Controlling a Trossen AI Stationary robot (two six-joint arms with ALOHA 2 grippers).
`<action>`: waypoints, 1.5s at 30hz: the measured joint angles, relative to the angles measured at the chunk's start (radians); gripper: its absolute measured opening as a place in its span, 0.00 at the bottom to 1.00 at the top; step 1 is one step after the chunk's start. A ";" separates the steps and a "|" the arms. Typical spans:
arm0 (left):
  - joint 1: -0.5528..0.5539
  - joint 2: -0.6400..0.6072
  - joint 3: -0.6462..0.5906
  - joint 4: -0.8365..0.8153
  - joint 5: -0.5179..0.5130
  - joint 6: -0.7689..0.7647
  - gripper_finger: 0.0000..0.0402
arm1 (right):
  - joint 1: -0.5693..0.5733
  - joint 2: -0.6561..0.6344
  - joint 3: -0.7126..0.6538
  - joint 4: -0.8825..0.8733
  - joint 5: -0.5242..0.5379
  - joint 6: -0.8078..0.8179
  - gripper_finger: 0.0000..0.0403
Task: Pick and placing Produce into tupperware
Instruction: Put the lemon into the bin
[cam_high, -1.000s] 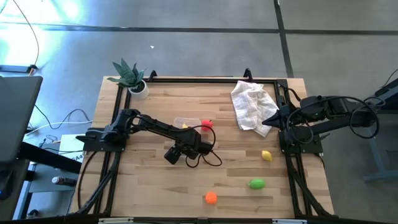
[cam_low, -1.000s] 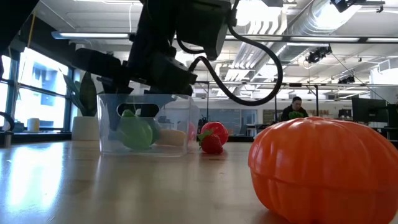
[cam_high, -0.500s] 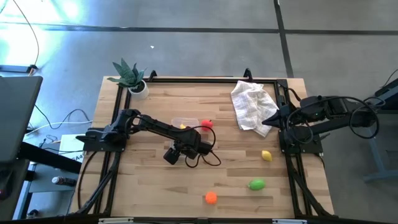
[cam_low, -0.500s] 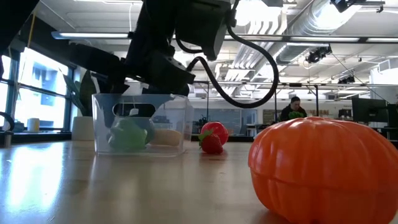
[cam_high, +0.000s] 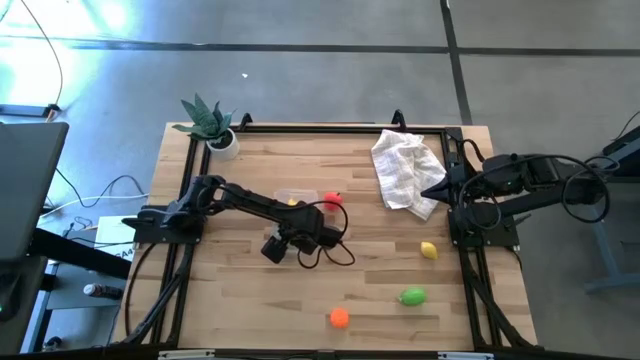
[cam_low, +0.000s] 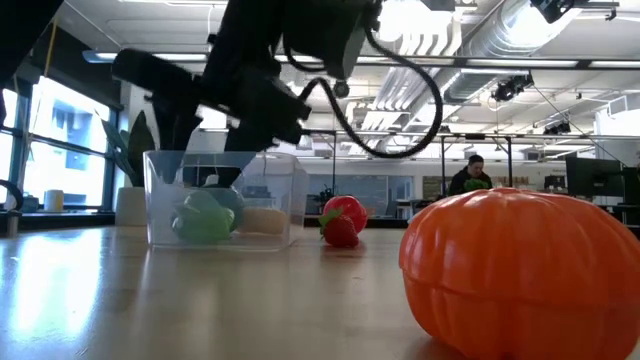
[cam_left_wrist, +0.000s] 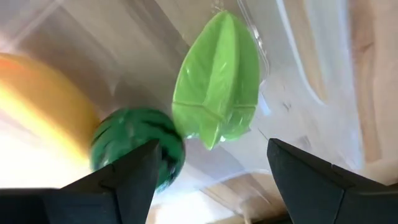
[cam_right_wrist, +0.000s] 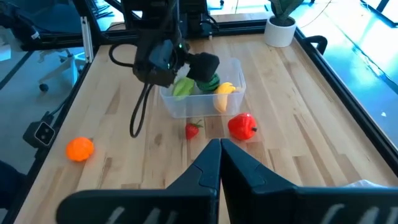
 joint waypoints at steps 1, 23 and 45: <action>0.000 0.000 0.022 -0.013 0.000 -0.005 0.69 | 0.000 0.000 0.000 0.000 0.000 0.000 0.00; 0.160 -0.119 0.589 -0.076 -0.105 -0.113 0.55 | 0.000 0.000 0.000 0.000 -0.002 0.000 0.00; 0.172 -0.810 -0.302 0.579 0.125 0.045 0.32 | 0.000 0.000 0.000 0.000 -0.002 0.000 0.00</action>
